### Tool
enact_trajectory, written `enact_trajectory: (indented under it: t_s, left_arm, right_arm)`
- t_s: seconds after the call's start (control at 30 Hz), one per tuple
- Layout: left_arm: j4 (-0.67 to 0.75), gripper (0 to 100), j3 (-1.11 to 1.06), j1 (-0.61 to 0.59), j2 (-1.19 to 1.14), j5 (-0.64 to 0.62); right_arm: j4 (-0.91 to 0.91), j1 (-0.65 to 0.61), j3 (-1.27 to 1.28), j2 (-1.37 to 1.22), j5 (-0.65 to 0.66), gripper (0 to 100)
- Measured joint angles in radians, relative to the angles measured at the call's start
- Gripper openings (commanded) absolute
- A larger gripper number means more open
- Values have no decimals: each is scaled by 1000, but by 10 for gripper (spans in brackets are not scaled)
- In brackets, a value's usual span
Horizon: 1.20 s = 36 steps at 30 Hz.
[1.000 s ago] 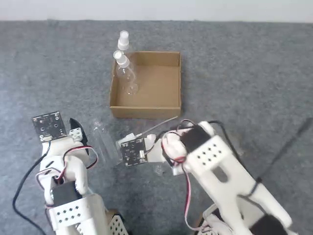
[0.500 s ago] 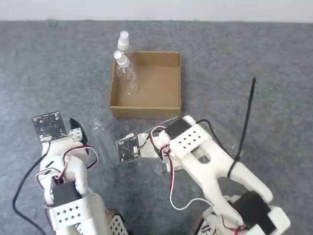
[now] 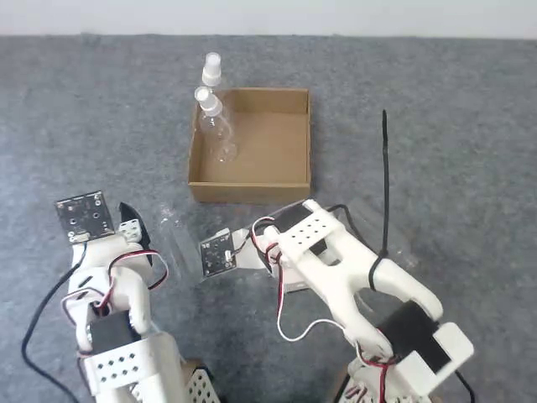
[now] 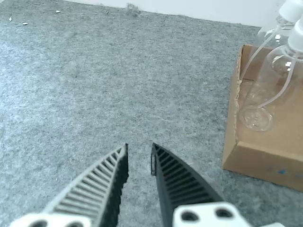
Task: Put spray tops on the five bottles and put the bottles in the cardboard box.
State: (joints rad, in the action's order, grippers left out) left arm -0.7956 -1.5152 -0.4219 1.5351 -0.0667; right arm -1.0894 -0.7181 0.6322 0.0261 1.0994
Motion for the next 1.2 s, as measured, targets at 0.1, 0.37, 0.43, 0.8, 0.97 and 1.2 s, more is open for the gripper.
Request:
enact_trajectory:
  t_s: [0.1,0.37,0.43,0.8,0.97,1.2]
  left_arm:
    - [0,78,0,2,0,0]
    - [0,78,0,2,0,0]
    - [0,78,0,2,0,0]
    - [0,78,0,2,0,0]
    - [0,78,0,2,0,0]
    - [0,78,0,2,0,0]
  right_arm:
    - [29,0,0,-2,-49,121]
    - [49,2,0,-2,-253,134]
    - [49,2,0,-2,-313,134]
    - [-40,-2,0,29,-595,137]
    - [-86,-2,0,29,-678,148]
    - [-115,-2,0,29,-701,336]
